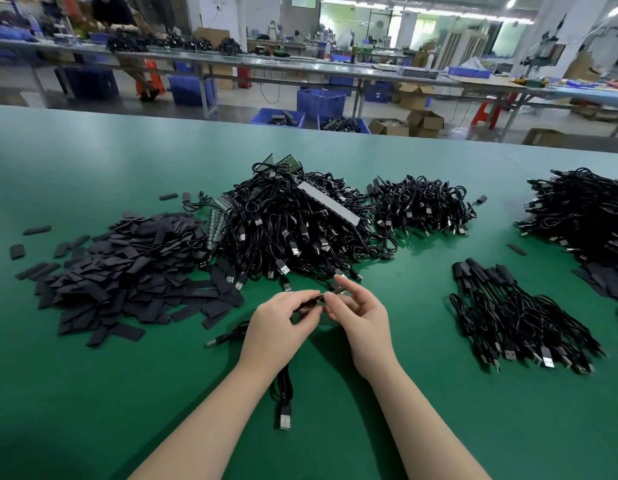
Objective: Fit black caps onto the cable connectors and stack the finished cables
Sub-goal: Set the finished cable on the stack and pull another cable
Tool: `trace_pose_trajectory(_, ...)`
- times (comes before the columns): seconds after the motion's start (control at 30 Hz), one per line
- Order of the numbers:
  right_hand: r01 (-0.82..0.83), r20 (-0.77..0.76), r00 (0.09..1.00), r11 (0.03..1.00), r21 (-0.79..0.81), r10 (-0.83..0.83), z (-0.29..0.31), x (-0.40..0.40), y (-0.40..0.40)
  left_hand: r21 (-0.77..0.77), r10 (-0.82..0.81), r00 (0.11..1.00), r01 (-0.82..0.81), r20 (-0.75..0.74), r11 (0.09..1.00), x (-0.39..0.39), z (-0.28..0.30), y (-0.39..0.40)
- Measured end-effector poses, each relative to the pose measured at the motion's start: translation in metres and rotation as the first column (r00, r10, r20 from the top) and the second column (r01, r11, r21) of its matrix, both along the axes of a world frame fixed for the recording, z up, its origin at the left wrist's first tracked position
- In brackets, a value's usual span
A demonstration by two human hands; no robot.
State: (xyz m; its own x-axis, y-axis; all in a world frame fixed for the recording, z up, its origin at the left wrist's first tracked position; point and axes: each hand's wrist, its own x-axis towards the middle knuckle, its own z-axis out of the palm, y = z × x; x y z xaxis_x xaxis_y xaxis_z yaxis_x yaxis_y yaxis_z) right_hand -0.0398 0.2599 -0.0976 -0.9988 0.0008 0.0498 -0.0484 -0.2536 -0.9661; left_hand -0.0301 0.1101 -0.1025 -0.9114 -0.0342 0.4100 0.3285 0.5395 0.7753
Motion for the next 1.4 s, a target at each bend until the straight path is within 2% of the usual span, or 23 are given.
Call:
trace_pose_trajectory(0.23,0.014,-0.004,1.0,0.999,-0.031,-0.014,0.0011,0.0004,-0.001,-0.042,0.052,0.998,-0.054,-0.034,0.998,-0.0002,-0.0011,-0.0012)
trace_pose_trajectory(0.9,0.001,0.038,0.999,1.0,-0.03,0.0,0.0015,0.0001,-0.0001,-0.058,0.043,0.998,-0.046,-0.053,0.997,0.0046,0.002,-0.0007)
trace_pose_trajectory(1.4,0.013,0.016,1.0,0.997,0.073,-0.014,-0.0001,0.0024,-0.0015,-0.033,0.058,0.997,-0.06,-0.049,0.998,0.0032,0.0015,0.0008)
